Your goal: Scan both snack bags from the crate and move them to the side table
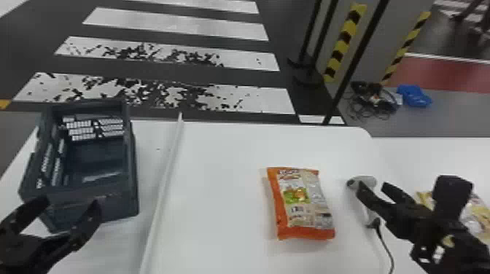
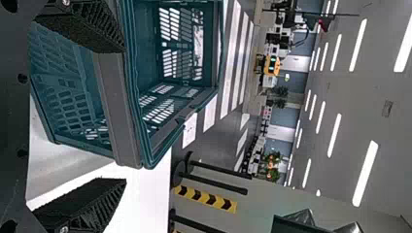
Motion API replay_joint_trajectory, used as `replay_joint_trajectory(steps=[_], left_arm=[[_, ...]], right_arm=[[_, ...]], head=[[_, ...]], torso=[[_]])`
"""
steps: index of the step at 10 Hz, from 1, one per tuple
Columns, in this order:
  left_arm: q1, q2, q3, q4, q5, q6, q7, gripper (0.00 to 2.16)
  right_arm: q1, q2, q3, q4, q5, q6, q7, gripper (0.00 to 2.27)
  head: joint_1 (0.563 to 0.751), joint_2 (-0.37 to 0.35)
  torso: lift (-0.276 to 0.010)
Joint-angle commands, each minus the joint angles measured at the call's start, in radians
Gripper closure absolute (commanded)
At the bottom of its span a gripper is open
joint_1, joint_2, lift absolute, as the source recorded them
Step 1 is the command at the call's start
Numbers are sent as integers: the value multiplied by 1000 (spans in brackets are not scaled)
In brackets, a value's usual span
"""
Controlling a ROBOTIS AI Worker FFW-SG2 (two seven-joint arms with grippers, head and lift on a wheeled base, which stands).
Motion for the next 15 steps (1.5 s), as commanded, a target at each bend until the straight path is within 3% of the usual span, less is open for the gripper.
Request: replay_joint_trajectory(steps=[1, 9, 11, 13, 14, 15], left_arm=[[-2, 0, 0, 3, 0, 0, 0, 39], [-5, -2, -1, 11, 3, 0, 0, 39], [-5, 1, -1, 11, 3, 0, 0, 39], [-5, 0, -1, 10, 3, 0, 0, 39], [-5, 0, -1, 10, 3, 0, 0, 39], [-5, 1, -1, 8, 3, 0, 0, 39]], right_arm=[[-5, -27, -8, 34, 4, 11, 1, 97], [-202, -147, 61, 338, 47, 130, 69, 124], [-236, -165, 79, 401, 54, 130, 73, 221], [-262, -182, 87, 441, 68, 130, 92, 660], [-274, -182, 87, 459, 80, 133, 95, 1035], [-280, -183, 87, 470, 79, 136, 95, 1622]], head=[[695, -209], [695, -244], [695, -251], [695, -257], [695, -260], [695, -265]], torso=[[-99], [-99], [-99], [-99], [-99], [-99]])
